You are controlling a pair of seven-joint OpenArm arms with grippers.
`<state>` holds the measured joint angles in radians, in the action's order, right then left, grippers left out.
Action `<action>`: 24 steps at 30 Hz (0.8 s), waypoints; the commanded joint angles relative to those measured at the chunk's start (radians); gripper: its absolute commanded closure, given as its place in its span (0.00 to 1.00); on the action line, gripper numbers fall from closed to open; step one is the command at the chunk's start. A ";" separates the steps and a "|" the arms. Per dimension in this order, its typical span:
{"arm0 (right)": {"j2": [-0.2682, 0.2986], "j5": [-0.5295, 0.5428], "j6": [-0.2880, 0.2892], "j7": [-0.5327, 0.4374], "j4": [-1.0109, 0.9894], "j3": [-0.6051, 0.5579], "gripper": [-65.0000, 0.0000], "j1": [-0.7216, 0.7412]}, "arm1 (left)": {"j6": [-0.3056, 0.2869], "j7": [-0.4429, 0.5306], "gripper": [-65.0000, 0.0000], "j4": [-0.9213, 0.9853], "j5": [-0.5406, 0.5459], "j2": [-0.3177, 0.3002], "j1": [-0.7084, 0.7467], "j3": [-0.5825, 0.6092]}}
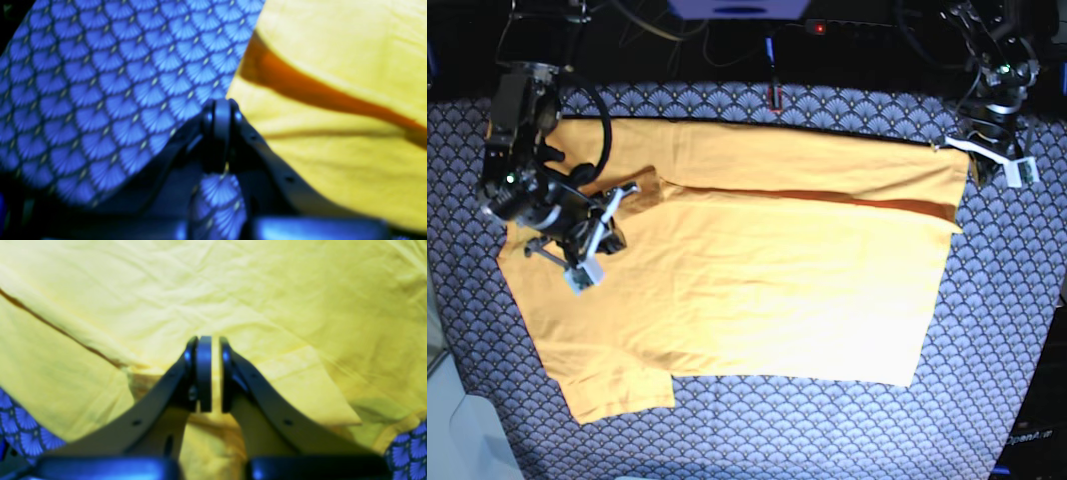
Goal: Fold the T-shirt properly
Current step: 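Move the right gripper inward along the folded edge and press it down, then release the left gripper and move it inward onto the folded edge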
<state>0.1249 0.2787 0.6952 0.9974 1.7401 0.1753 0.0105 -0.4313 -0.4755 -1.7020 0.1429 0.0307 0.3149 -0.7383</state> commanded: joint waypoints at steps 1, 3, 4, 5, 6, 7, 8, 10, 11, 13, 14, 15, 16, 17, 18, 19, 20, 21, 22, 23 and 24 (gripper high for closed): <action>0.012 0.011 0.003 -0.008 0.027 0.014 0.96 -0.020 | -0.007 0.019 1.00 -0.022 0.011 -0.013 -0.004 0.010; 0.012 0.011 0.003 -0.036 0.051 0.017 0.96 -0.066 | -0.001 0.019 1.00 -0.020 0.011 -0.025 -0.004 0.043; 0.012 0.011 0.003 -0.051 0.065 0.017 0.96 -0.088 | -0.001 0.019 1.00 -0.020 0.011 -0.025 -0.004 0.052; 0.012 0.011 0.003 -0.062 0.076 0.017 0.96 -0.109 | 0.001 0.019 1.00 -0.020 0.011 -0.025 -0.004 0.061; 0.012 0.011 0.003 -0.068 0.090 0.017 0.96 -0.126 | 0.001 0.019 1.00 -0.020 0.011 -0.025 -0.006 0.069; 0.012 0.011 0.003 -0.071 0.100 0.019 0.96 -0.143 | 0.001 0.019 1.00 -0.020 0.011 -0.025 -0.007 0.081; 0.014 0.011 0.003 -0.073 0.106 0.019 0.96 -0.160 | 0.001 0.019 1.00 -0.020 0.011 -0.025 -0.013 0.093; 0.014 0.011 0.003 -0.090 0.108 0.019 0.96 -0.188 | 0.002 0.019 1.00 -0.016 0.011 -0.025 -0.026 0.108; 0.014 0.011 0.003 -0.104 0.108 0.019 0.96 -0.206 | 0.002 0.019 1.00 -0.014 0.011 -0.025 -0.027 0.116; 0.009 0.011 0.003 -0.139 0.102 0.019 0.96 -0.240 | 0.002 0.019 1.00 -0.011 0.011 -0.025 -0.032 0.133; 0.009 0.011 0.003 -0.156 0.097 0.019 0.96 -0.251 | 0.002 0.019 1.00 -0.011 0.008 -0.030 -0.041 0.144; 0.008 0.012 0.003 -0.170 0.085 0.016 0.96 -0.258 | 0.002 0.019 1.00 -0.008 -0.009 -0.039 -0.049 0.158; 0.008 0.012 0.003 -0.179 0.073 0.016 0.96 -0.260 | 0.002 0.019 1.00 -0.005 -0.035 -0.041 -0.055 0.181; 0.008 0.012 0.003 -0.186 0.054 0.016 0.96 -0.261 | 0.002 0.019 1.00 -0.002 -0.062 -0.039 -0.059 0.199; 0.008 0.012 0.003 -0.191 0.036 0.014 0.96 -0.261 | 0.002 0.019 1.00 0.001 -0.093 -0.038 -0.061 0.214; 0.008 0.012 0.003 -0.196 0.019 0.014 0.96 -0.260 | 0.001 0.019 1.00 0.003 -0.121 -0.036 -0.063 0.231; 0.008 0.012 0.003 -0.203 0.007 0.014 0.96 -0.260 | -0.004 0.019 1.00 0.003 -0.144 -0.036 -0.061 0.247; 0.008 0.012 0.003 -0.209 -0.001 0.016 0.96 -0.260 | -0.005 0.019 1.00 0.003 -0.164 -0.036 -0.056 0.262; 0.008 0.012 0.003 -0.213 -0.002 0.016 0.96 -0.260 | -0.007 0.019 1.00 0.004 -0.176 -0.036 -0.053 0.271; 0.008 0.012 0.003 -0.217 -0.004 0.016 0.96 -0.260 | -0.007 0.019 1.00 0.004 -0.184 -0.036 -0.052 0.277; 0.008 0.012 0.003 -0.217 -0.004 0.016 0.96 -0.258 | -0.008 0.019 1.00 0.004 -0.188 -0.036 -0.049 0.280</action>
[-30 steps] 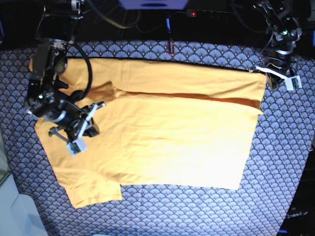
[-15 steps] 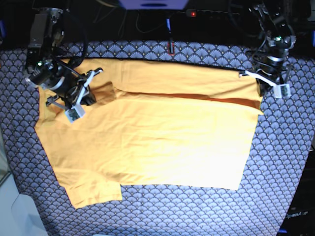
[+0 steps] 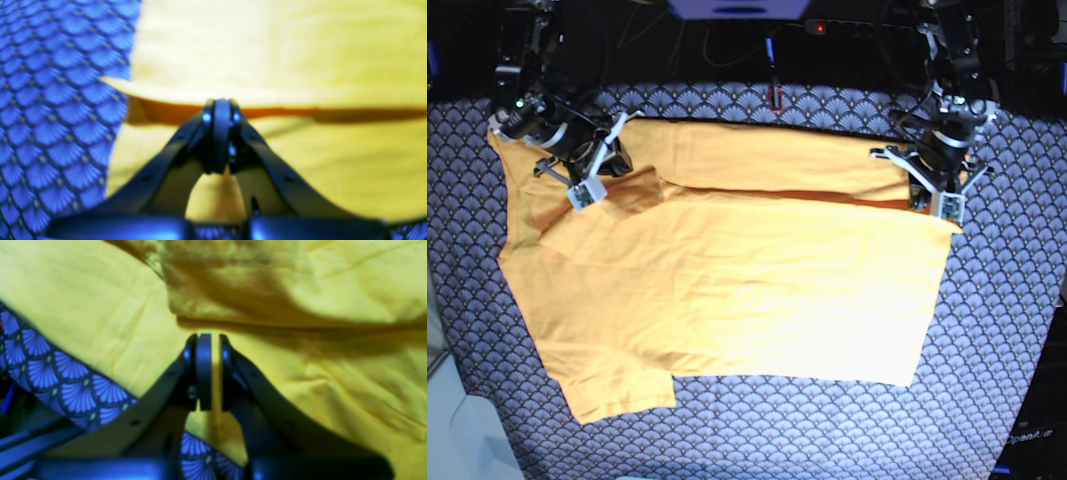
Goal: Fold the T-shirt properly
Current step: 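Release the left gripper and move it inward onto the folded edge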
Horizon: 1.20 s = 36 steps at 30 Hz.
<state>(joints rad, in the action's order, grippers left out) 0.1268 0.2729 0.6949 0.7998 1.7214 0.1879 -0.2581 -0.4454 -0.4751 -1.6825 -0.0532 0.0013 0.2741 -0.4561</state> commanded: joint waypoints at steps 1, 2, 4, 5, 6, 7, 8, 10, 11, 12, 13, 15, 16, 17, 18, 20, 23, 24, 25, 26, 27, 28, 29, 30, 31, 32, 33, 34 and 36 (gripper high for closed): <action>0.006 0.018 0.003 -0.020 0.015 0.002 0.96 0.010 | 0.006 0.019 1.00 -0.015 0.008 -0.010 0.003 0.004; 0.006 0.018 0.003 -0.020 0.016 0.002 0.96 0.010 | 0.006 0.020 1.00 -0.015 0.009 -0.014 0.014 0.007; 0.006 0.018 0.003 -0.020 0.015 0.002 0.96 0.010 | 0.004 0.023 1.00 -0.024 0.013 -0.016 0.030 0.010; 0.006 0.018 0.003 -0.020 0.016 0.002 0.96 0.012 | 0.004 0.023 1.00 -0.024 0.006 -0.016 0.032 0.010; 0.006 0.018 0.003 -0.020 0.016 0.002 0.96 0.012 | 0.001 0.020 1.00 -0.021 0.006 -0.017 0.030 0.010; 0.006 0.018 0.003 -0.020 0.016 0.002 0.96 0.012 | -0.017 0.020 1.00 -0.015 0.006 -0.028 0.027 0.013; 0.006 0.018 0.003 -0.020 0.016 0.002 0.96 0.012 | -0.037 0.020 1.00 -0.014 0.006 -0.037 0.024 0.021; 0.006 0.018 0.003 -0.020 0.016 0.002 0.96 0.012 | -0.042 0.019 1.00 -0.008 0.006 -0.047 0.021 0.046; 0.006 0.018 0.003 -0.020 0.016 0.002 0.96 0.012 | -0.042 0.019 1.00 -0.001 0.006 -0.047 0.021 0.053; 0.006 0.018 0.003 -0.018 0.018 0.002 0.96 0.012 | -0.036 0.019 1.00 0.002 0.005 -0.047 0.018 0.055; 0.006 0.018 0.003 -0.018 0.018 0.002 0.96 0.012 | -0.034 0.019 1.00 0.006 0.000 -0.047 0.007 0.058; 0.006 0.018 0.003 -0.018 0.018 0.002 0.96 0.012 | -0.033 0.019 1.00 0.037 -0.050 -0.047 -0.011 0.087; 0.006 0.018 0.003 -0.018 0.019 0.002 0.96 0.012 | -0.033 0.019 1.00 0.055 -0.080 -0.044 -0.022 0.102; 0.006 0.018 0.003 -0.018 0.021 0.002 0.96 0.012 | -0.033 0.019 1.00 0.074 -0.109 -0.044 -0.031 0.113; 0.006 0.018 0.003 -0.018 0.021 0.002 0.96 0.012 | -0.033 0.019 1.00 0.089 -0.138 -0.040 -0.039 0.122; 0.006 0.018 0.003 -0.018 0.021 0.005 0.96 0.012 | -0.033 0.020 1.00 0.121 -0.165 -0.030 -0.049 0.132; 0.006 0.018 0.003 -0.018 0.021 0.006 0.96 0.012 | -0.033 0.020 1.00 0.130 -0.182 -0.010 -0.069 0.130; 0.006 0.018 0.003 -0.018 0.021 0.006 0.96 0.012 | -0.033 0.020 1.00 0.130 -0.187 -0.007 -0.075 0.130; 0.006 0.018 0.003 -0.018 0.021 0.006 0.96 0.012 | -0.033 0.020 1.00 0.124 -0.192 -0.005 -0.077 0.130; 0.006 0.018 0.003 -0.018 0.021 0.006 0.96 0.012 | -0.033 0.020 1.00 0.121 -0.192 -0.004 -0.077 0.130; 0.006 0.018 0.003 -0.018 0.021 0.006 0.96 0.012 | -0.033 0.020 1.00 0.118 -0.190 0.001 -0.077 0.132; 0.006 0.018 0.003 -0.018 0.021 0.006 0.96 0.012 | -0.033 0.020 1.00 0.111 -0.192 0.007 -0.078 0.132; 0.006 0.018 0.003 -0.018 0.021 0.006 0.96 0.012 | -0.033 0.020 1.00 0.101 -0.192 0.012 -0.078 0.132; 0.007 0.018 0.003 -0.018 0.021 0.006 0.96 0.013 | -0.033 0.020 1.00 0.091 -0.192 0.012 -0.078 0.132; 0.007 0.018 0.003 -0.018 0.021 0.006 0.96 0.013 | -0.033 0.020 1.00 0.084 -0.192 0.013 -0.078 0.132; 0.007 0.018 0.003 -0.018 0.021 0.006 0.96 0.013 | -0.034 0.020 1.00 0.081 -0.192 0.013 -0.078 0.133; 0.007 0.018 0.003 -0.018 0.021 0.006 0.96 0.013 | -0.034 0.020 1.00 0.078 -0.192 0.013 -0.078 0.135; 0.007 0.018 0.003 -0.018 0.019 0.006 0.96 0.013 | -0.034 0.020 1.00 0.078 -0.192 0.015 -0.078 0.133; 0.007 0.018 0.003 -0.018 0.019 0.005 0.96 0.013 | -0.033 0.020 1.00 0.084 -0.192 0.015 -0.089 0.132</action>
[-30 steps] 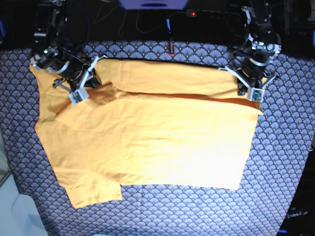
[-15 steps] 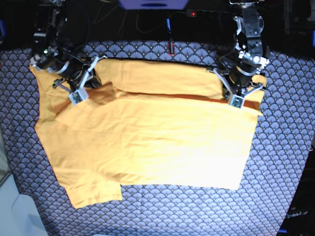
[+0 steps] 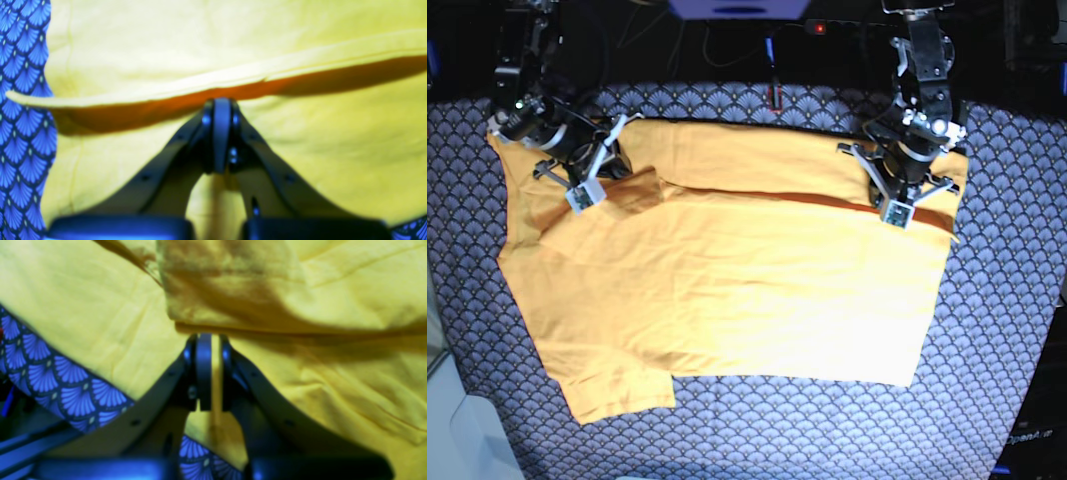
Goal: Fold the T-shirt properly
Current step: 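Release the left gripper and move it inward onto the folded edge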
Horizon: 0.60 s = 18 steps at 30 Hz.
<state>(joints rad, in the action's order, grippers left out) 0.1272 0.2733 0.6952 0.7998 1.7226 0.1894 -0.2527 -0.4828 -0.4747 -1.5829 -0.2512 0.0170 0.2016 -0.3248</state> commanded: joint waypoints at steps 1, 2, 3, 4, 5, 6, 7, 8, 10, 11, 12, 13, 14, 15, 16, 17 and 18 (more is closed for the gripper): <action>0.007 0.017 0.003 -0.018 0.018 0.002 0.96 0.008 | 0.005 0.018 1.00 -0.010 0.006 -0.001 -0.029 0.000; 0.007 0.017 0.003 -0.018 0.018 0.002 0.96 0.008 | 0.005 0.018 1.00 -0.007 0.006 -0.002 -0.035 0.000; 0.007 0.017 0.003 -0.018 0.018 0.002 0.96 0.008 | 0.005 0.018 1.00 -0.003 0.006 -0.002 -0.040 0.000; 0.007 0.017 0.003 -0.018 0.018 0.002 0.96 0.008 | 0.005 0.018 1.00 0.003 0.006 -0.002 -0.040 0.000; 0.007 0.017 0.003 -0.018 0.018 0.003 0.96 0.008 | 0.005 0.018 1.00 0.006 0.006 -0.002 -0.041 -0.001; 0.007 0.017 0.003 -0.018 0.018 0.003 0.96 0.008 | 0.006 0.020 1.00 0.008 0.006 -0.002 -0.052 -0.001; 0.007 0.017 0.003 -0.018 0.018 0.003 0.96 0.008 | 0.006 0.020 1.00 0.008 0.006 -0.001 -0.067 -0.001; 0.007 0.017 0.003 -0.018 0.018 0.003 0.96 0.008 | 0.006 0.020 1.00 0.013 0.006 -0.001 -0.080 -0.001; 0.007 0.017 0.003 -0.018 0.020 0.003 0.96 0.008 | 0.006 0.020 1.00 0.034 0.006 0.008 -0.098 -0.001; 0.007 0.017 0.003 -0.016 0.020 0.003 0.96 0.008 | 0.006 0.018 1.00 0.040 0.006 0.019 -0.110 -0.003; 0.007 0.017 0.003 -0.016 0.020 0.003 0.96 0.006 | 0.006 0.018 1.00 0.040 0.006 0.024 -0.115 -0.003; 0.007 0.017 0.003 -0.016 0.020 0.003 0.96 0.005 | 0.006 0.018 1.00 0.037 0.006 0.027 -0.115 -0.009; 0.007 0.017 0.003 -0.016 0.020 0.003 0.96 0.005 | 0.006 0.018 1.00 0.034 0.006 0.028 -0.115 -0.015; 0.007 0.017 0.003 -0.016 0.020 0.003 0.96 0.005 | 0.006 0.018 1.00 0.034 0.006 0.037 -0.115 -0.024; 0.007 0.017 0.003 -0.016 0.020 0.003 0.96 0.005 | 0.006 0.018 1.00 0.036 0.006 0.047 -0.116 -0.033; 0.007 0.017 0.003 -0.016 0.020 0.003 0.96 0.005 | 0.006 0.018 1.00 0.036 0.006 0.050 -0.116 -0.044; 0.007 0.017 0.003 -0.016 0.020 0.002 0.96 0.003 | 0.006 0.018 1.00 0.037 0.006 0.050 -0.116 -0.049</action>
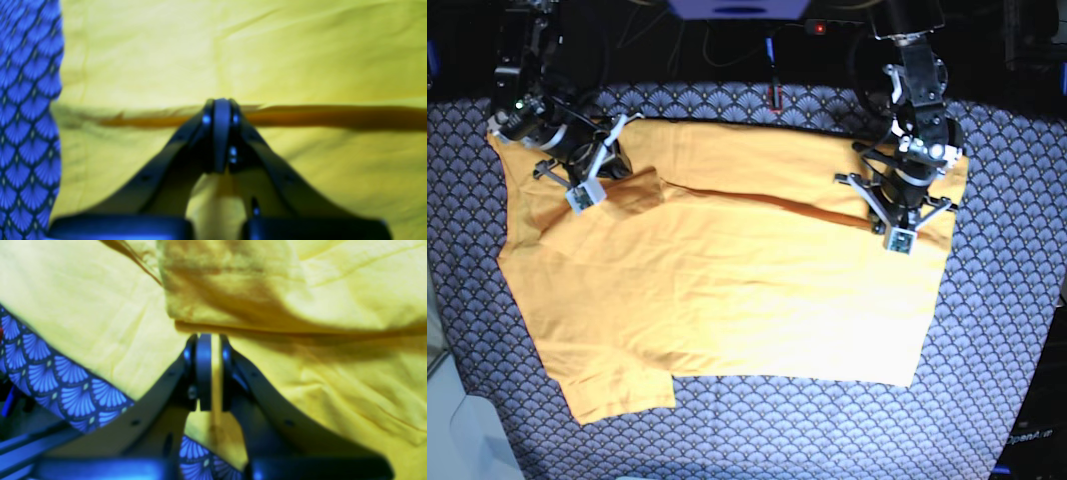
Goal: Fold the T-shirt properly
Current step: 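Release the left gripper and move it inward onto the folded edge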
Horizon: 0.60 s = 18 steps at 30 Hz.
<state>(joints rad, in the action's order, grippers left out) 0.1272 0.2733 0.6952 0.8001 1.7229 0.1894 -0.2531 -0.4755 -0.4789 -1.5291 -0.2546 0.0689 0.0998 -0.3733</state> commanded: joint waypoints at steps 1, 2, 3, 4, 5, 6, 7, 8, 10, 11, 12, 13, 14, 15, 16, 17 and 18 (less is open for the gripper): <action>0.007 0.017 0.003 -0.017 0.019 -0.001 0.96 0.004 | -0.001 0.022 1.00 -0.014 0.010 -0.004 -0.015 -0.003; 0.007 0.017 0.003 -0.017 0.019 -0.001 0.96 0.004 | -0.001 0.022 1.00 -0.014 0.010 -0.004 -0.015 -0.008; 0.007 0.017 0.003 -0.017 0.018 -0.001 0.96 0.002 | -0.001 0.022 1.00 -0.017 0.010 -0.004 -0.012 -0.008; 0.007 0.017 0.003 -0.017 0.016 -0.003 0.96 0.002 | -0.001 0.022 1.00 -0.020 0.010 -0.004 -0.007 -0.008; 0.007 0.017 0.003 -0.018 0.013 -0.003 0.96 0.002 | -0.001 0.022 1.00 -0.021 0.008 -0.004 -0.005 -0.008; 0.007 0.017 0.003 -0.018 0.013 -0.003 0.96 0.004 | -0.001 0.022 1.00 -0.021 0.008 -0.004 -0.004 -0.008; 0.005 0.017 0.003 -0.018 0.012 -0.003 0.96 0.005 | -0.001 0.022 1.00 -0.021 0.008 -0.004 -0.002 -0.008; 0.005 0.017 0.003 -0.018 0.012 -0.003 0.96 0.005 | -0.001 0.022 1.00 -0.021 0.008 -0.004 0.004 -0.008; 0.005 0.017 0.003 -0.020 0.012 -0.003 0.96 0.007 | -0.001 0.022 1.00 -0.023 0.008 -0.004 0.018 -0.008; 0.005 0.017 0.003 -0.020 0.010 -0.003 0.96 0.007 | -0.001 0.022 1.00 -0.023 0.008 -0.004 0.018 -0.008; 0.005 0.017 0.003 -0.020 0.010 -0.003 0.96 0.007 | -0.001 0.022 1.00 -0.023 0.008 -0.004 0.018 -0.008; 0.005 0.017 0.003 -0.020 0.009 -0.003 0.96 0.007 | -0.001 0.022 1.00 -0.021 0.008 -0.004 0.018 -0.008; 0.005 0.017 0.003 -0.020 -0.005 -0.003 0.96 0.008 | -0.001 0.022 1.00 -0.023 0.008 -0.004 0.019 -0.008; 0.005 0.017 0.003 -0.021 -0.019 -0.005 0.96 0.011 | -0.001 0.022 1.00 -0.023 0.008 -0.004 0.025 -0.008; 0.005 0.017 0.003 -0.023 -0.036 -0.012 0.96 0.028 | -0.001 0.022 1.00 -0.024 0.008 -0.004 0.030 -0.008; 0.005 0.017 0.003 -0.028 -0.060 -0.024 0.96 0.038 | -0.001 0.022 1.00 -0.024 0.008 -0.004 0.031 -0.008; 0.005 0.017 0.003 -0.032 -0.082 -0.032 0.96 0.048 | -0.001 0.022 1.00 -0.024 0.008 -0.004 0.031 -0.008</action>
<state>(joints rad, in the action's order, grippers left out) 0.1272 0.2768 0.6949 0.7788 1.6264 0.1581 -0.2165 -0.4759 -0.4751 -1.5326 -0.2546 0.0666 0.1379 -0.3824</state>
